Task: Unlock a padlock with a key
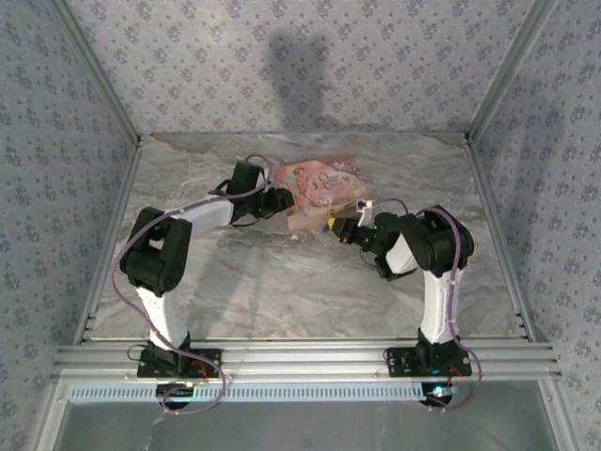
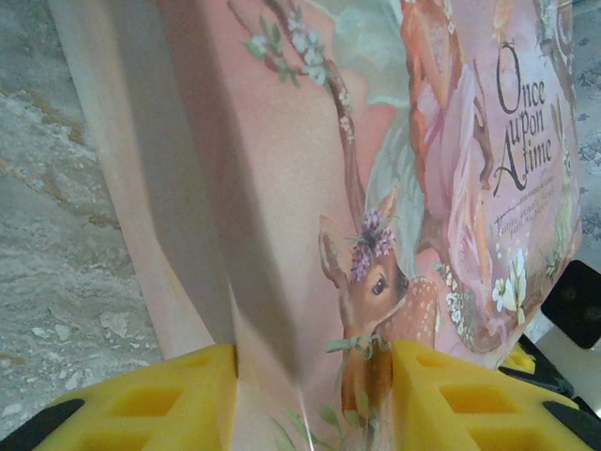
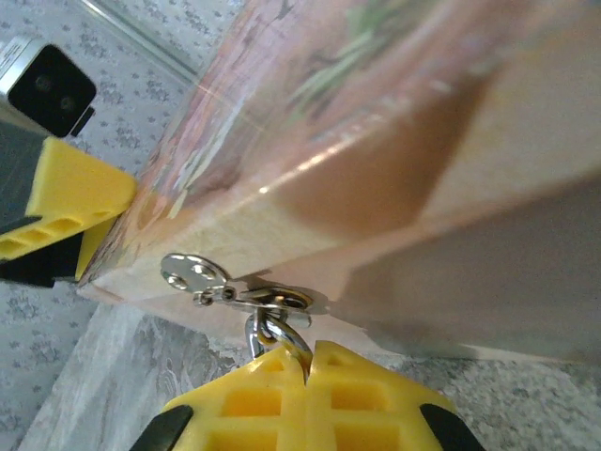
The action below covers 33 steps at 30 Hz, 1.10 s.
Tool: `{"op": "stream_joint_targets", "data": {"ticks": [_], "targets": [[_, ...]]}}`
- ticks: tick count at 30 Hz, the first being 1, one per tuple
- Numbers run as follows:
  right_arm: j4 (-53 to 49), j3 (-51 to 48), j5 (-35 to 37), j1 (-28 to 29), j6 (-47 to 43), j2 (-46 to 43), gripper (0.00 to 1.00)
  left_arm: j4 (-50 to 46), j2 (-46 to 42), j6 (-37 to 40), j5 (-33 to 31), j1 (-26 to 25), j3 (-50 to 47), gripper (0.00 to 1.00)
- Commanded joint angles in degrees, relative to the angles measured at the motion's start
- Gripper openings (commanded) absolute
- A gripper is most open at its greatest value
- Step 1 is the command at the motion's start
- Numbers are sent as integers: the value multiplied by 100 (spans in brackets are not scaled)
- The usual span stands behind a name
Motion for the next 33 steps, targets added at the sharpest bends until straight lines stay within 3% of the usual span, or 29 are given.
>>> {"op": "stream_joint_targets", "data": {"ticks": [1,33], "targets": [[238,-125,293,-72,298,-39,0,-505,-71,-71,-25,-183,-379,44],[177,-256,787,-380,1605,-343,0,29,-487,-518,-80,-391,-1276,51]]}}
